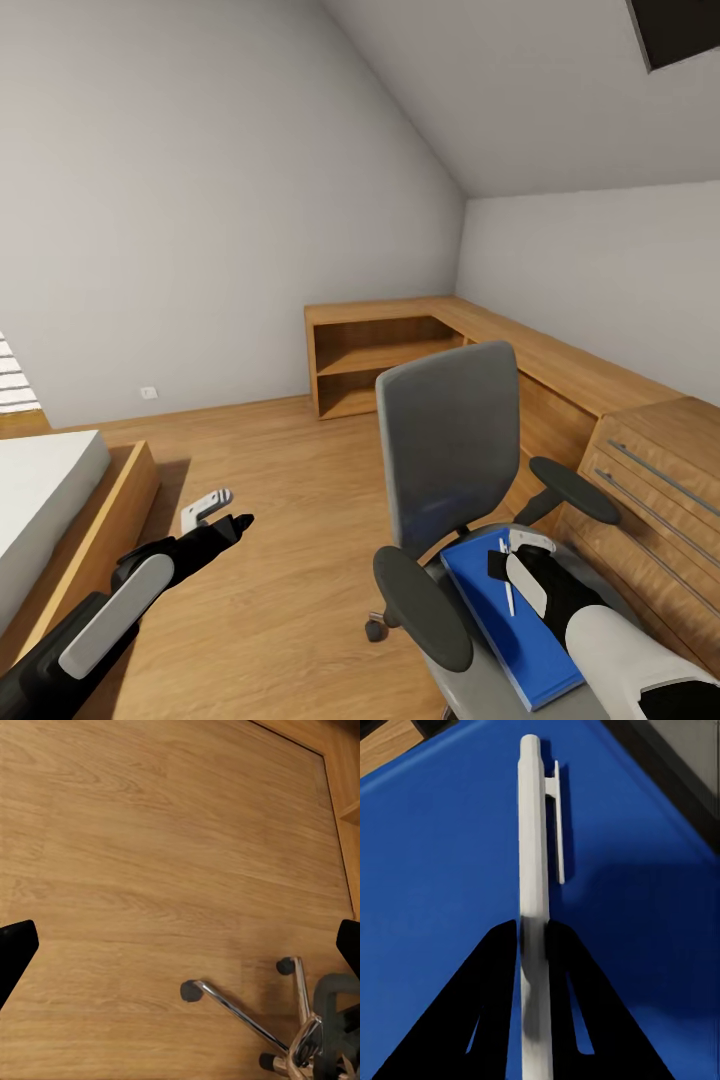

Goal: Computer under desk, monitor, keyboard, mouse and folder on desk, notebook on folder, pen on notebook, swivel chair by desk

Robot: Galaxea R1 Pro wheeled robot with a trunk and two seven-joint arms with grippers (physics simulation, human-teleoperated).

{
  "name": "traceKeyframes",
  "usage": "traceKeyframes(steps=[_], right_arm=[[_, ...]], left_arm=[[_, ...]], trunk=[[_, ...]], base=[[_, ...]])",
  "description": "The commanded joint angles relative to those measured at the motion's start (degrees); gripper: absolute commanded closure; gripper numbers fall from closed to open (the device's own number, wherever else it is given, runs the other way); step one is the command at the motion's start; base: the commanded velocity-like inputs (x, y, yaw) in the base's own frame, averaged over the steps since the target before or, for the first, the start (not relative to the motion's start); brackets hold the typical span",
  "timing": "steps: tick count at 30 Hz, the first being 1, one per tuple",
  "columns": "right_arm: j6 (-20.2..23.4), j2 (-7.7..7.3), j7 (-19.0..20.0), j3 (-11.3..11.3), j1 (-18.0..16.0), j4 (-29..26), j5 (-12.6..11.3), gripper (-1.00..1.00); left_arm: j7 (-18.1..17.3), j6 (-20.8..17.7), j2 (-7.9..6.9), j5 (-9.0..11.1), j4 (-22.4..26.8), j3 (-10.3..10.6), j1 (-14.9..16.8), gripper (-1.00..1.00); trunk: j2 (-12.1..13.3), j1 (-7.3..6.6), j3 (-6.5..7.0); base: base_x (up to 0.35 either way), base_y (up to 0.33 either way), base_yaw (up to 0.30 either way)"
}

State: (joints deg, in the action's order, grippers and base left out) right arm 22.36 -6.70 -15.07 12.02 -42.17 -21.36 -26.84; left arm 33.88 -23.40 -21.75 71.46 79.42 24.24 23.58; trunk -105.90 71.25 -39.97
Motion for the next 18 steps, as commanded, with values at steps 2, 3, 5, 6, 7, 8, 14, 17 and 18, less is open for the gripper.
traceKeyframes(steps=[2, 3, 5, 6, 7, 8, 14, 17, 18], right_arm=[[0.23, -0.06, -0.36, 0.46, -0.02, -0.15, -0.67, 1.0], [0.23, -0.06, -0.37, 0.46, -0.02, -0.16, -0.67, 1.0], [0.23, -0.06, -0.38, 0.46, -0.02, -0.16, -0.67, 1.0], [0.23, -0.06, -0.37, 0.46, -0.02, -0.17, -0.67, 1.0], [0.23, -0.06, -0.36, 0.46, -0.02, -0.17, -0.67, 1.0], [0.23, -0.06, -0.35, 0.46, -0.02, -0.17, -0.67, 1.0], [0.23, -0.06, -0.35, 0.46, -0.02, -0.2, -0.68, 1.0], [0.23, -0.06, -0.32, 0.43, -0.02, -0.26, -0.69, 1.0], [0.23, -0.06, -0.32, 0.41, -0.02, -0.29, -0.71, 1.0]], left_arm=[[0.44, 0.02, -0.05, 0.43, -0.59, 0.11, 0.06, -1.0], [0.43, 0.02, -0.03, 0.41, -0.92, 0.11, 0.06, -1.0], [0.42, 0.02, 0.05, 0.38, -2.0, 0.11, 0.06, -1.0], [0.41, 0.02, 0.11, 0.37, -2.47, 0.11, 0.06, -1.0], [0.41, 0.04, 0.15, 0.34, -2.81, 0.11, 0.06, -1.0], [0.41, 0.03, 0.16, 0.33, -2.92, 0.11, 0.06, -1.0], [0.4, 0.07, 0.27, 0.27, -3.33, 0.11, 0.06, -1.0], [0.45, 0.1, 0.29, 0.25, -3.37, 0.13, 0.06, -1.0], [0.59, 0.14, 0.29, 0.2, -3.4, 0.17, 0.06, -1.0]], trunk=[[-0.03, -0.01, -0.06], [-0.03, -0.01, -0.06], [-0.03, -0.01, -0.06], [-0.03, -0.01, -0.06], [0.37, -0.22, 0.12], [0.77, -0.44, 0.3], [3.18, -1.76, 1.38], [4.38, -2.42, 1.91], [4.78, -2.64, 2.09]], base=[[0.0, 0.0, 0.0], [0.0, 0.0, 0.0], [0.0, 0.0, 0.0], [0.0, 0.0, 0.0], [0.0, 0.0, 0.0], [0.0, 0.0, 0.0], [0.0, 0.0, 0.0], [0.0, 0.0, 0.0], [0.0, 0.0, 0.0]])
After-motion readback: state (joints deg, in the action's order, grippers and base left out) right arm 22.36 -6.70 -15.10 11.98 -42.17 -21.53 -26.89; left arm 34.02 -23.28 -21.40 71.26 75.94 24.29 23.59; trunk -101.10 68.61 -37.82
